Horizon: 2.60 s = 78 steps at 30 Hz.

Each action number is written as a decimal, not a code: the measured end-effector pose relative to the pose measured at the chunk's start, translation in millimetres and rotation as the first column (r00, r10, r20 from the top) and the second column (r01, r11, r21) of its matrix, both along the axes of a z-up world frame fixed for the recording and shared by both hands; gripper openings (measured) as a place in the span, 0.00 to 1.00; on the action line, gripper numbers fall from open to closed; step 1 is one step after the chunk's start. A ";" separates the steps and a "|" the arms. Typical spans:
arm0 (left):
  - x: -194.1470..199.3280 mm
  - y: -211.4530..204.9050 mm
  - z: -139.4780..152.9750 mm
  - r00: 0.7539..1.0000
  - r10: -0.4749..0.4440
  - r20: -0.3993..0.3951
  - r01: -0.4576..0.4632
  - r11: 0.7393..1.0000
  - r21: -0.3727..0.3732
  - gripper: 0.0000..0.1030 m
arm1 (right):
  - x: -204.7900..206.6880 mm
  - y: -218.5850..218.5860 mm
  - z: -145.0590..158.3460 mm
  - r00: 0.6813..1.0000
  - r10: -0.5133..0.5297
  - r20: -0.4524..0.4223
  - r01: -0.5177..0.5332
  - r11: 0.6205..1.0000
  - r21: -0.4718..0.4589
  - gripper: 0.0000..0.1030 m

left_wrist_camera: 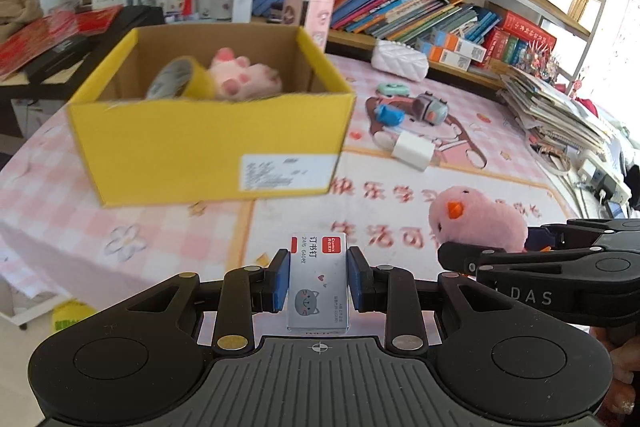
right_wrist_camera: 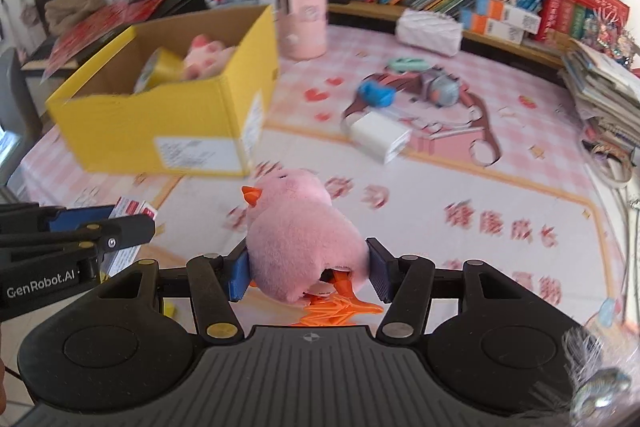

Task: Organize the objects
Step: 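Lift the card box and plush bird toward the yellow box, then lower card box and plush bird into the yellow box and open both tools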

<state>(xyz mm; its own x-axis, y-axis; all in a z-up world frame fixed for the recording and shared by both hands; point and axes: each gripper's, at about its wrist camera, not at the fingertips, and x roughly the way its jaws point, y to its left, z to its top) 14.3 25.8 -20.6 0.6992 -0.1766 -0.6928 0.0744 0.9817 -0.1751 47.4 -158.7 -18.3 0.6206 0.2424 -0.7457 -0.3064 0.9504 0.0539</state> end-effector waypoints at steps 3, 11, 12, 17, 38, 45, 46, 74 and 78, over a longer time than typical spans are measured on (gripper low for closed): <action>-13.4 12.4 -0.6 1.000 0.002 -0.002 -0.002 1.000 0.007 0.27 | -14.6 14.4 -3.4 1.000 0.010 -0.010 -0.010 1.000 0.005 0.53; -41.2 42.9 -0.2 1.000 0.011 0.003 -0.011 1.000 0.029 0.27 | -42.2 48.3 -10.7 0.999 0.030 -0.035 -0.029 0.999 0.028 0.53; -43.6 46.5 -0.1 1.000 0.015 0.005 -0.016 0.999 0.030 0.27 | -44.8 52.9 -11.1 0.999 0.036 -0.037 -0.035 0.999 0.029 0.53; -54.1 62.6 2.1 0.999 0.036 0.019 -0.037 0.999 0.027 0.27 | -54.0 73.2 -10.8 0.997 0.072 -0.040 -0.071 0.997 0.027 0.53; -56.3 89.1 24.3 0.992 0.063 0.107 -0.065 0.998 0.015 0.27 | -61.9 106.6 8.8 0.992 0.124 0.035 -0.124 0.992 -0.009 0.53; -27.2 91.6 45.8 0.982 0.065 0.176 -0.072 0.997 0.031 0.27 | -36.4 103.6 29.7 0.988 0.097 0.122 -0.100 0.995 0.021 0.53; -21.7 92.2 48.9 0.980 0.068 0.187 -0.076 0.997 0.033 0.27 | -30.2 103.8 33.8 0.987 0.092 0.135 -0.097 0.995 0.027 0.53; 148.6 73.6 29.6 0.983 0.117 0.142 -0.136 0.981 0.139 0.27 | 167.2 128.9 70.2 0.947 0.176 0.270 -0.194 0.980 0.043 0.53; 161.8 72.7 14.3 0.987 0.127 0.096 -0.142 0.975 0.169 0.27 | 180.9 138.7 53.1 0.948 0.231 0.218 -0.240 0.971 0.012 0.53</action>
<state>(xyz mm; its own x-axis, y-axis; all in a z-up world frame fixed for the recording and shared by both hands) 176.1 98.5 -6.3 0.7653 0.0416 -0.6423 -0.0535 0.9986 0.0009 228.4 -20.0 34.9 0.6861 0.4265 -0.5894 -0.5296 0.8483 -0.0026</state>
